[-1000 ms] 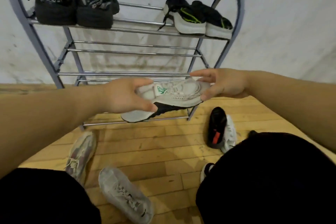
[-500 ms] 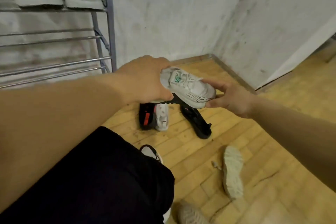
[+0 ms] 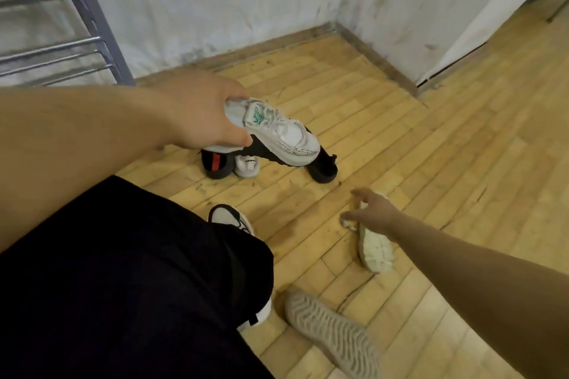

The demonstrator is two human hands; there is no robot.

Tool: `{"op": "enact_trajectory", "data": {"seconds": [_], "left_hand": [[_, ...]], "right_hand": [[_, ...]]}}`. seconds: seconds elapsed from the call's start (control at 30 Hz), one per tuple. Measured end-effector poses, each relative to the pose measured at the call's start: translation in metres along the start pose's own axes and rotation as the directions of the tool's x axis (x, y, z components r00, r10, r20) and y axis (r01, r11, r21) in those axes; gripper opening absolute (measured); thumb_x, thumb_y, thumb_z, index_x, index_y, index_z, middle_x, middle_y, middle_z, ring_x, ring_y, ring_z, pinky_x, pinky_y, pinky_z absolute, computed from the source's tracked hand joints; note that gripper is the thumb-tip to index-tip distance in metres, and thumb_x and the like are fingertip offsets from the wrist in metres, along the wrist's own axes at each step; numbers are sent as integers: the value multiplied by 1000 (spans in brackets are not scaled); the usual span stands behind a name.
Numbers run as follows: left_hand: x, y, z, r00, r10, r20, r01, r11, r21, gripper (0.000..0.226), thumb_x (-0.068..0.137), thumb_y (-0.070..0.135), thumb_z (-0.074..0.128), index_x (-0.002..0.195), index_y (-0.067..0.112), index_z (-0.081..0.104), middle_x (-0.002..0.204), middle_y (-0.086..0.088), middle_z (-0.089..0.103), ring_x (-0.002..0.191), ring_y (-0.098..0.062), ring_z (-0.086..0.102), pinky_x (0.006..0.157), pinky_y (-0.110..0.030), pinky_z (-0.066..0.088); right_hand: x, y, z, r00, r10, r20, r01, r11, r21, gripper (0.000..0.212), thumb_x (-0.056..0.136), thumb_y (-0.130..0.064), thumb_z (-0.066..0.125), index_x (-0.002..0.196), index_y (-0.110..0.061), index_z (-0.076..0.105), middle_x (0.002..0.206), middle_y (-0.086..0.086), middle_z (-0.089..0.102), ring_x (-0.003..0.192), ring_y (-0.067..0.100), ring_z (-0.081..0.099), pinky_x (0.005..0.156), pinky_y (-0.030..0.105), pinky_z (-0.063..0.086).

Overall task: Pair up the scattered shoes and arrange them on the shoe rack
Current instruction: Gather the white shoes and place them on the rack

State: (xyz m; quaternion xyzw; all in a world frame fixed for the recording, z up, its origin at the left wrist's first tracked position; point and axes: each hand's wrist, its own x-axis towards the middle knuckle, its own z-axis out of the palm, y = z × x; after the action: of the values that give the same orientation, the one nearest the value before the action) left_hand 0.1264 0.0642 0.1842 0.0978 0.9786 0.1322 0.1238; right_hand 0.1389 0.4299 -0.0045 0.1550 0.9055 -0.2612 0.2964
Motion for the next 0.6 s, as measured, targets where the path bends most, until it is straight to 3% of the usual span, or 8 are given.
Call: {"op": "enact_trajectory", "data": {"seconds": [0.1, 0.17, 0.23, 0.43, 0.53, 0.6], "left_hand": [[6, 1, 9, 998, -12, 58, 10, 1000, 28, 80, 72, 70, 73, 144, 42, 50, 139, 7, 59, 119, -24, 57, 98, -44, 52], [9, 6, 13, 996, 3, 84, -7, 999, 48, 79, 72, 68, 74, 143, 40, 51, 137, 6, 60, 119, -24, 57, 100, -44, 49], [10, 12, 15, 995, 21, 95, -29, 996, 89, 81, 71, 71, 73, 143, 40, 51, 138, 5, 59, 121, -23, 56, 102, -43, 48], [7, 21, 16, 993, 21, 115, -33, 993, 110, 82, 72, 70, 72, 145, 40, 50, 141, 4, 57, 125, -24, 54, 105, -42, 45], [3, 20, 15, 994, -2, 113, -7, 997, 77, 80, 73, 68, 74, 144, 40, 51, 141, 6, 56, 124, -23, 54, 103, -41, 46], [2, 17, 13, 993, -33, 116, 26, 998, 56, 84, 68, 74, 72, 143, 45, 50, 140, 8, 57, 121, -23, 57, 99, -41, 51]], "right_hand": [[-19, 57, 78, 966, 7, 260, 71, 953, -293, 95, 72, -55, 83, 152, -39, 34, 157, 4, 38, 140, 27, 42, 111, 41, 42], [-41, 71, 124, 920, -55, 389, 179, 940, -290, 107, 70, -56, 84, 156, -42, 22, 155, 1, 36, 139, 26, 41, 111, 41, 42], [-56, 78, 157, 903, -125, 412, 264, 917, -300, 118, 69, -54, 86, 157, -45, 9, 155, 0, 35, 138, 25, 40, 110, 42, 42], [-57, 63, 173, 952, -261, 156, 303, 860, -411, 122, 69, -49, 81, 154, -50, -6, 145, 0, 44, 126, 24, 47, 100, 42, 49], [-38, 29, 116, 958, -270, -94, 252, 953, -168, 119, 66, -46, 79, 154, -50, -1, 142, 1, 45, 120, 21, 51, 96, 43, 54], [-31, 10, 69, 907, -289, -306, 311, 950, 25, 117, 68, -39, 79, 155, -47, 3, 143, 2, 44, 116, 21, 55, 92, 40, 56]]}}
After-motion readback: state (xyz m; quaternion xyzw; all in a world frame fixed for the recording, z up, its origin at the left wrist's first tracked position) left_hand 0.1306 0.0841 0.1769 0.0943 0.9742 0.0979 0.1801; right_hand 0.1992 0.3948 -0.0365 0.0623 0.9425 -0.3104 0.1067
